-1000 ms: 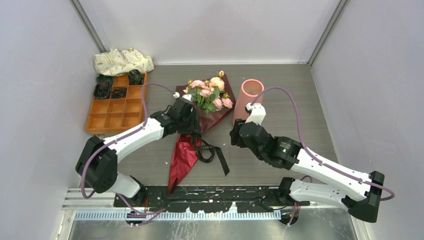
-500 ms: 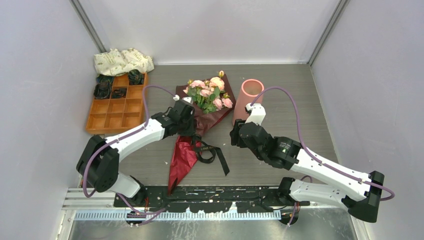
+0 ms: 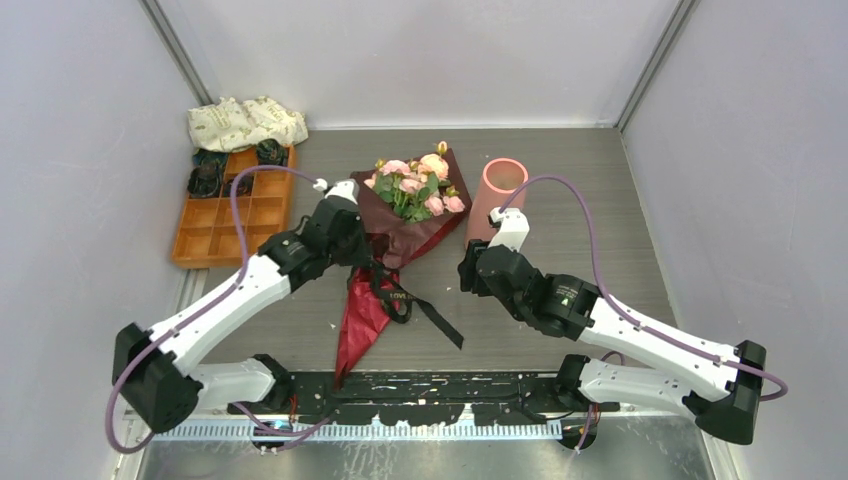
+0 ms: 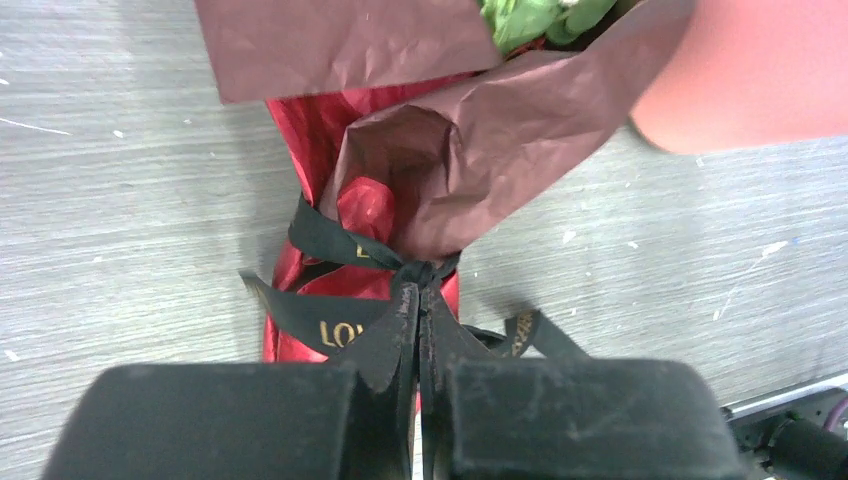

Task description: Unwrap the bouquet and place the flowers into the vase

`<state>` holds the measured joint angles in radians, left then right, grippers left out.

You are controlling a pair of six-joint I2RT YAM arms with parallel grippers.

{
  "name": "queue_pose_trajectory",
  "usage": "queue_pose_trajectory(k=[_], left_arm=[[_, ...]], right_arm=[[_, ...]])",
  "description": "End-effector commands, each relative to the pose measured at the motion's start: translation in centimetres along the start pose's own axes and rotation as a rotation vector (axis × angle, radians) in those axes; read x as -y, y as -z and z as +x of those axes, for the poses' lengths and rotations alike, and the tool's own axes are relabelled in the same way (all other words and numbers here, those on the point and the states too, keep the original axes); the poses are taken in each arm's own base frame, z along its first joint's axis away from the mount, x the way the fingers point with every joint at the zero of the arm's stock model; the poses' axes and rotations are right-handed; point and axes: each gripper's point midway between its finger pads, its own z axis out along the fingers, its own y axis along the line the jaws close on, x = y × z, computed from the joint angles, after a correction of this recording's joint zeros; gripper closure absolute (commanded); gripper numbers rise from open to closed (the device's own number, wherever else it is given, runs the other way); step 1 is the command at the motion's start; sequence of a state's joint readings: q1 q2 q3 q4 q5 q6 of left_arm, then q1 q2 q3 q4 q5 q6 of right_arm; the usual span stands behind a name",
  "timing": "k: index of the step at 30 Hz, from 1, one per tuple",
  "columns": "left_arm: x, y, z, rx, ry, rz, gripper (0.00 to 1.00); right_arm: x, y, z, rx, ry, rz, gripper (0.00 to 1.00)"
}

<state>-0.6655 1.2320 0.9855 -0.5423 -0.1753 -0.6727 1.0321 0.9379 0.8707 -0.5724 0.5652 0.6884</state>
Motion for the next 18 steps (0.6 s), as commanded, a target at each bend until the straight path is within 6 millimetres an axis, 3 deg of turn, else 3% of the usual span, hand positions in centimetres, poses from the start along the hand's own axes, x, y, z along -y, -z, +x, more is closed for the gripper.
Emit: queue_pose_trajectory(k=[1, 9, 14, 18], left_arm=[[-0.8, 3.8, -3.4, 0.127, 0.008, -0.038, 1.00], [-2.1, 8.4, -5.8, 0.245, 0.022, -0.063, 1.00], [-1.1, 9.8, -6.3, 0.260, 0.031, -0.004, 1.00], [0.9, 10.6, -6.5, 0.266, 0.028, 0.118, 1.00]], right_arm=[[-1.4, -0.3, -0.9, 0.031, -0.043, -0.042, 0.47], [-4.7, -2.4, 1.2, -0.068, -0.020, -0.120, 0.46], [-8.0, -4.9, 2.1, -0.120, 0.004, -0.178, 0.45], [-11.3, -7.1, 3.1, -0.164, -0.016, -0.244, 0.44]])
